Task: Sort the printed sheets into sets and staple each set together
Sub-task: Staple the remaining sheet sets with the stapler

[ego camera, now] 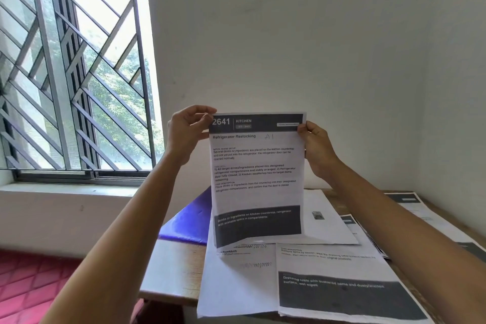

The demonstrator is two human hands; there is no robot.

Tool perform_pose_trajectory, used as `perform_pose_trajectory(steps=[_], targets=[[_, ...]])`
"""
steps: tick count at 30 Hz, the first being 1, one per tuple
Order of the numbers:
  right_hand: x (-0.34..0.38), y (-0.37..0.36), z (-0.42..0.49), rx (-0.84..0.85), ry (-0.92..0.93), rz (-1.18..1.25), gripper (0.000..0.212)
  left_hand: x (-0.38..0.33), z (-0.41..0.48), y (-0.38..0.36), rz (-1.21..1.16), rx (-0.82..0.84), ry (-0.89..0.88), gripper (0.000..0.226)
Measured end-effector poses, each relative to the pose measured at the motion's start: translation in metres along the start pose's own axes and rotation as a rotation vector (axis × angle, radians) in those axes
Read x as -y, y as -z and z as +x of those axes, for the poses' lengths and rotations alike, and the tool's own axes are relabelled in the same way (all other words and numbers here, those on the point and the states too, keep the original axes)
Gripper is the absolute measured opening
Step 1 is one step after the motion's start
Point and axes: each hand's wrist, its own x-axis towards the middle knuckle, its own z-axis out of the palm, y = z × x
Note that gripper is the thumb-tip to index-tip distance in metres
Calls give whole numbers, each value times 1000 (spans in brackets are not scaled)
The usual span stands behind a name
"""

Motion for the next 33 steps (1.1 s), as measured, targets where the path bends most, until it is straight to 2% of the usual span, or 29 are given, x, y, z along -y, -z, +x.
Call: perform_pose_trajectory(steps=[7, 16, 24, 27, 33], targets=[[4, -1, 8, -69, 62, -114, 23, -2, 1, -2, 42, -65, -21, 13], [5, -5, 5, -35, -6, -42, 22, 3, 2, -4, 71, -118, -5, 13], [22, -6, 10, -27, 21, -125, 24, -6, 14, -3, 56, -186, 42, 12], [31, -4, 18, -26, -8, -202, 27, -12, 22, 0, 86, -159, 111, 10], [20, 2, 18, 7, -154, -283, 26, 6, 12, -1, 97, -107, 394, 7]])
